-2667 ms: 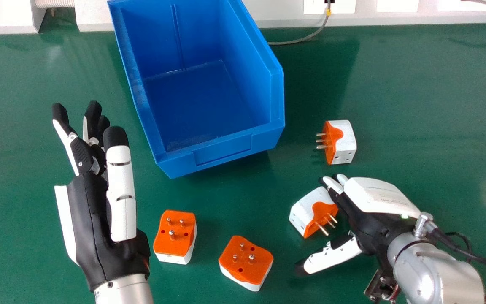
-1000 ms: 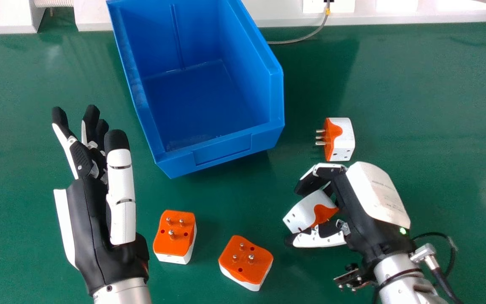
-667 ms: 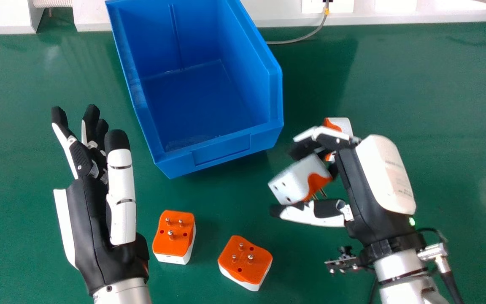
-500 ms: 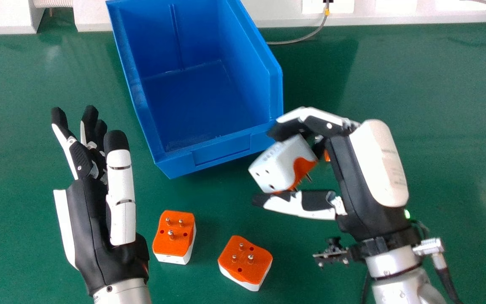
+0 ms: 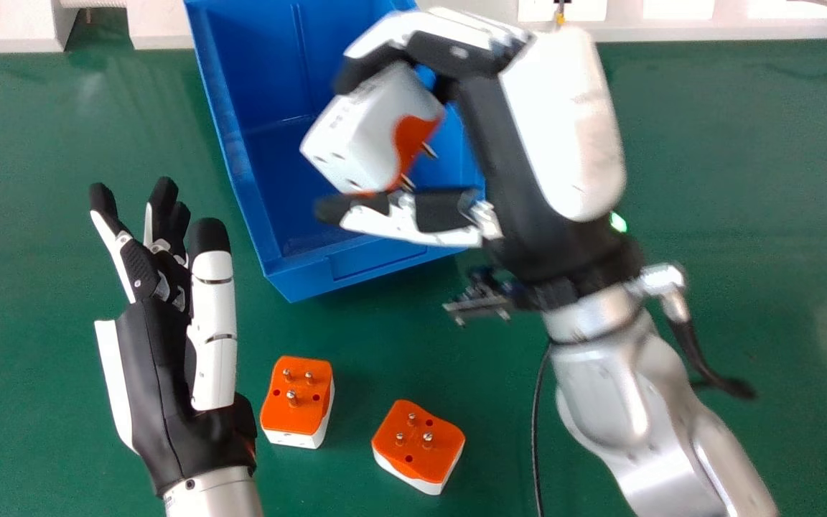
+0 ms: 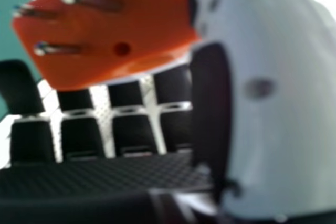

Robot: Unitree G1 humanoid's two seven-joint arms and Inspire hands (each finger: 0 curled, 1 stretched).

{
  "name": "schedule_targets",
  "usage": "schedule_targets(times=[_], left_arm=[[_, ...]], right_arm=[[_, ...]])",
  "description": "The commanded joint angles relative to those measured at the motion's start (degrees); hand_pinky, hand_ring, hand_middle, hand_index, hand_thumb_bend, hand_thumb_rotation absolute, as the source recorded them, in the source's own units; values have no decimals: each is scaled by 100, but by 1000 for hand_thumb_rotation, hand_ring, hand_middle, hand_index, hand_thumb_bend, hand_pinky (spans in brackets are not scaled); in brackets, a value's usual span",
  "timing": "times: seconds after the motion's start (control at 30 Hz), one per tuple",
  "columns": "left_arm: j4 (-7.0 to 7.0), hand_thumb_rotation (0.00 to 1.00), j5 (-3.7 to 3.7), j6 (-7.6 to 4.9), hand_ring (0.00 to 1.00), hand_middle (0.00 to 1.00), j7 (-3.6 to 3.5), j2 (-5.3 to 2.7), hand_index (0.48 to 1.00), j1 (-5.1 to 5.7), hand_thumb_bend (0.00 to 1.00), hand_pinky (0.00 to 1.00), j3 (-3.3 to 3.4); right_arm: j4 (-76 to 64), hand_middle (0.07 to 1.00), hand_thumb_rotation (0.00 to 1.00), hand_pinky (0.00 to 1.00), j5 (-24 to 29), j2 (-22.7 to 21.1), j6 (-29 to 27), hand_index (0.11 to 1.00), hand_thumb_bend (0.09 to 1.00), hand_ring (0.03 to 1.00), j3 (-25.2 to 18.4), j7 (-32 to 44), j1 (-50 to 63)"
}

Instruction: Pick all objects and put in blue box

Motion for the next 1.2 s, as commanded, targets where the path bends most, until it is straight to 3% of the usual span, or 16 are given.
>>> schedule_targets(times=[0.0,0.13,0.23,0.3,0.4,0.43,0.47,0.53,0.57,0.6,0.67,0.83,0.9,1.03,1.17], left_arm=[[-46,708,48,-123,964,960,24,-558,944,-211,580,934,-4],[-32,730,42,-84,969,971,6,-510,960,-275,569,944,24],[24,752,91,-128,971,973,5,-492,963,-347,550,950,44],[60,758,71,-164,970,973,-12,-488,962,-390,543,949,51],[75,755,36,-178,970,973,-20,-511,961,-425,541,951,42],[79,753,54,-188,970,972,-16,-507,960,-432,542,952,42],[85,759,84,-198,972,975,-4,-504,964,-437,533,957,46],[95,779,124,-215,975,978,4,-493,969,-439,512,964,52],[95,779,138,-210,975,978,8,-489,969,-435,512,964,52],[89,786,133,-202,977,980,5,-491,972,-429,509,965,48],[84,779,119,-200,974,976,10,-510,964,-424,520,957,37],[58,771,140,-198,973,976,31,-523,963,-387,519,959,17],[61,771,171,-230,973,976,34,-512,963,-362,519,959,14],[15,770,145,-224,980,981,9,-500,968,-302,525,964,-19],[-50,766,164,-181,975,977,43,-525,964,-218,534,960,-58]], right_arm=[[383,497,0,337,-76,66,-12,474,501,443,39,-103,-551],[1253,482,0,344,-152,182,-24,486,502,449,117,-435,-1177],[2058,474,0,361,-227,278,-16,491,501,455,199,-745,-1699],[2561,488,0,356,-299,287,23,479,500,460,278,-903,-2000],[3032,512,0,345,-423,255,385,484,498,459,409,-779,-2229],[3026,516,0,344,-460,238,550,488,498,460,449,-667,-2215],[2934,580,0,366,-477,215,675,495,493,514,483,-560,-2156],[2688,823,0,547,-643,151,953,697,687,747,590,-528,-2022],[2577,823,0,547,-753,135,1115,697,687,747,645,-563,-1959],[2480,906,11,626,-848,136,1273,776,769,837,687,-602,-1900],[2310,976,61,769,-976,148,1540,873,845,955,752,-614,-1807],[2112,998,122,956,-1006,153,1748,966,885,996,851,-735,-1707],[2072,998,122,956,-987,164,1734,966,885,996,863,-850,-1678],[1908,1000,179,997,-917,157,1638,998,921,1000,839,-1022,-1586],[1345,1000,198,1000,-764,92,1446,1000,932,1000,740,-1190,-1309]])
